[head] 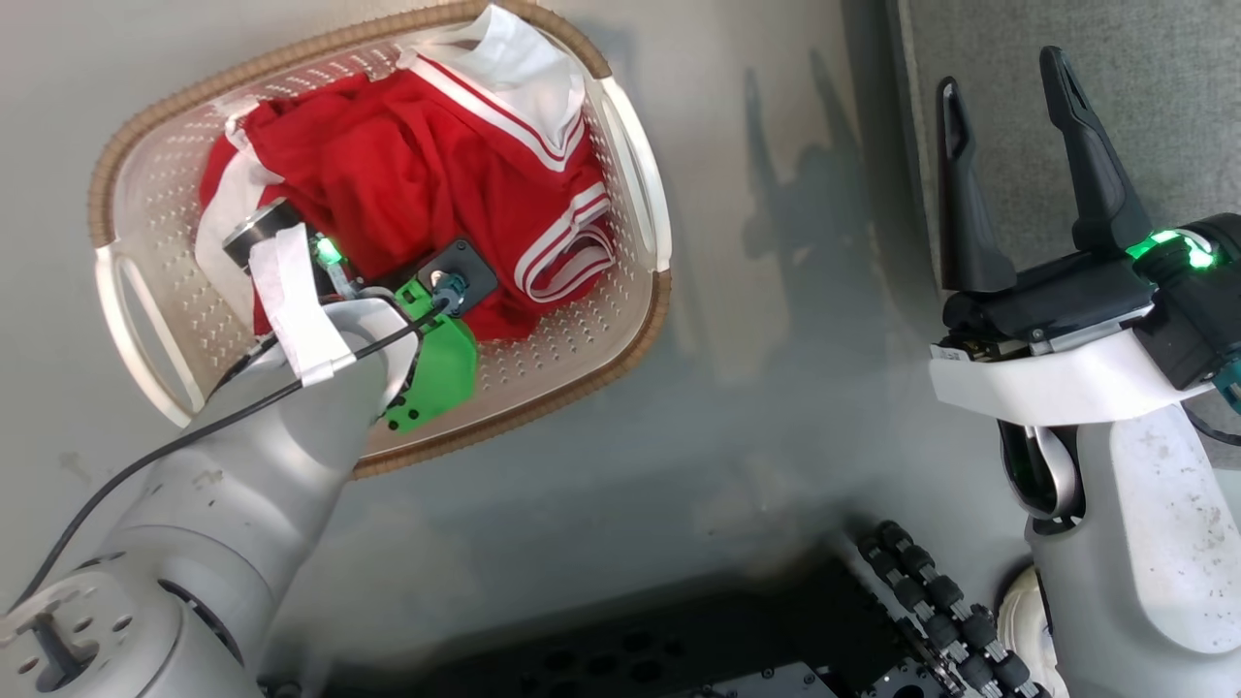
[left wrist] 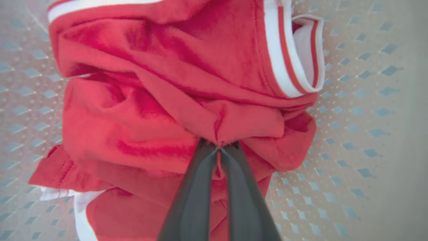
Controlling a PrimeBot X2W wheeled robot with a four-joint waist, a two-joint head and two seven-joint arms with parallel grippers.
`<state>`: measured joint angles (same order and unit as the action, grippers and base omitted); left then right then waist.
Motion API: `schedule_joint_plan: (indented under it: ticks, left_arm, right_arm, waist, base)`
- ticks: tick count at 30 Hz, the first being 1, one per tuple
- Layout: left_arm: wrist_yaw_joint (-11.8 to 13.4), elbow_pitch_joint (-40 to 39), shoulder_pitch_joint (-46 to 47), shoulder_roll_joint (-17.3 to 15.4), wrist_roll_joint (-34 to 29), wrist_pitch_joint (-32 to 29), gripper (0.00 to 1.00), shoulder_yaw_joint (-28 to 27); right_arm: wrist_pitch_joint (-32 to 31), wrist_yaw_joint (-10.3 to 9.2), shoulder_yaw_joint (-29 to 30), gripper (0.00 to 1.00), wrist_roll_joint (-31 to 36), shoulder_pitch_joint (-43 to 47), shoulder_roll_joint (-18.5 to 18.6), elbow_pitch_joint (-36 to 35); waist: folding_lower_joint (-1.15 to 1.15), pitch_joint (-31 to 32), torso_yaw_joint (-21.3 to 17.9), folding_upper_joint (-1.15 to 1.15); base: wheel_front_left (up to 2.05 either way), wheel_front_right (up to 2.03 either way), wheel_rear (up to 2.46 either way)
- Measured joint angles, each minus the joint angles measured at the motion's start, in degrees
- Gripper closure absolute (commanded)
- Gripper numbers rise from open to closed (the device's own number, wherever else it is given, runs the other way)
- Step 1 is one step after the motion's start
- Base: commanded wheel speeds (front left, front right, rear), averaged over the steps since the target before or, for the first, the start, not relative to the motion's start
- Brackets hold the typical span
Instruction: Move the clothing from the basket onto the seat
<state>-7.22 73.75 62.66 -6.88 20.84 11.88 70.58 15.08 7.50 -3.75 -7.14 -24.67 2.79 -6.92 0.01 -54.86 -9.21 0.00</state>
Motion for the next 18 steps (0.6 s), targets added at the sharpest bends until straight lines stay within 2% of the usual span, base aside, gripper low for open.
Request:
schedule_joint_plan:
  ticks: [11,18]
  left_arm:
    - [-0.1,-2.8,-2.6,1.9,2.4,2.9,1.00,-1.0]
    - [0.5,-11.1,-5.7,1.5,3.3,3.1,1.00,-4.4]
  right_arm:
    - [0.0,0.00,0.2,0.00,0.6,0.2,0.0,1.4]
    - [0.0,0.00,0.4,0.00,1.7,1.2,0.0,2.3]
  waist:
    - [0.00,5.9,1.9,0.00]
    - [0.00,10.6,3.5,0.00]
  base:
    - [0.00,0.00,0.00]
    - [0.00,0.00,0.00]
